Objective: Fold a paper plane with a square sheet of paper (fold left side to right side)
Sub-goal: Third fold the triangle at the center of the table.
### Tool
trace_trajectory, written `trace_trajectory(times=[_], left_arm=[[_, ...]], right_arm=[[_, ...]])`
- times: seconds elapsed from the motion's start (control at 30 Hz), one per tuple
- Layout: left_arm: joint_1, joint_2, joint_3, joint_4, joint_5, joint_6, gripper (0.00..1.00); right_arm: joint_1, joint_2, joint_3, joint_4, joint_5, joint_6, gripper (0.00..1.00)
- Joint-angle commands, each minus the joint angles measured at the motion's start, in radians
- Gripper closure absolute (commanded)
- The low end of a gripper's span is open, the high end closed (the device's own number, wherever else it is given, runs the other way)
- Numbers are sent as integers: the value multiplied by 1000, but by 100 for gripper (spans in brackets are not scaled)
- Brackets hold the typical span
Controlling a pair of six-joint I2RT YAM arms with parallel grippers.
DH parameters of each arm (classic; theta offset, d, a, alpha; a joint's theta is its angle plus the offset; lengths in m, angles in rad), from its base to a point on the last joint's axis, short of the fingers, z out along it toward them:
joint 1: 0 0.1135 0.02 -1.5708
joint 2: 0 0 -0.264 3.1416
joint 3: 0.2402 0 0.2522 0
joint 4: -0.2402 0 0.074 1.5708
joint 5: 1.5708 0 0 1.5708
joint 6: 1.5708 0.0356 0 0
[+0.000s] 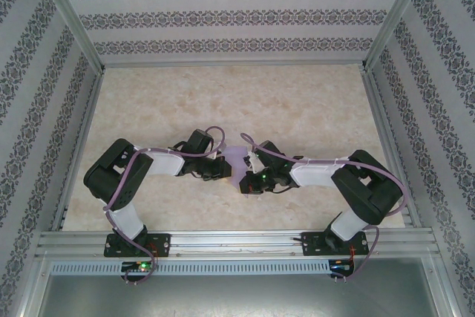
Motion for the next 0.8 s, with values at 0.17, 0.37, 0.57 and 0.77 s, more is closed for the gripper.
trace_trajectory(times=[0.17, 0.37, 0.57, 0.77], left_arm=[[-12, 60, -4, -63, -76, 45, 90], [-12, 52, 2, -66, -76, 45, 89], [-12, -2, 38, -78, -74, 52, 88], [-12, -116, 48, -115, -97, 77, 88]], right_arm=[[13, 29, -3, -14, 17, -11, 98], [13, 47, -6, -19, 19, -8, 98], [12, 74, -16, -41, 21, -1, 100], [6, 77, -32, -66, 52, -2, 100]])
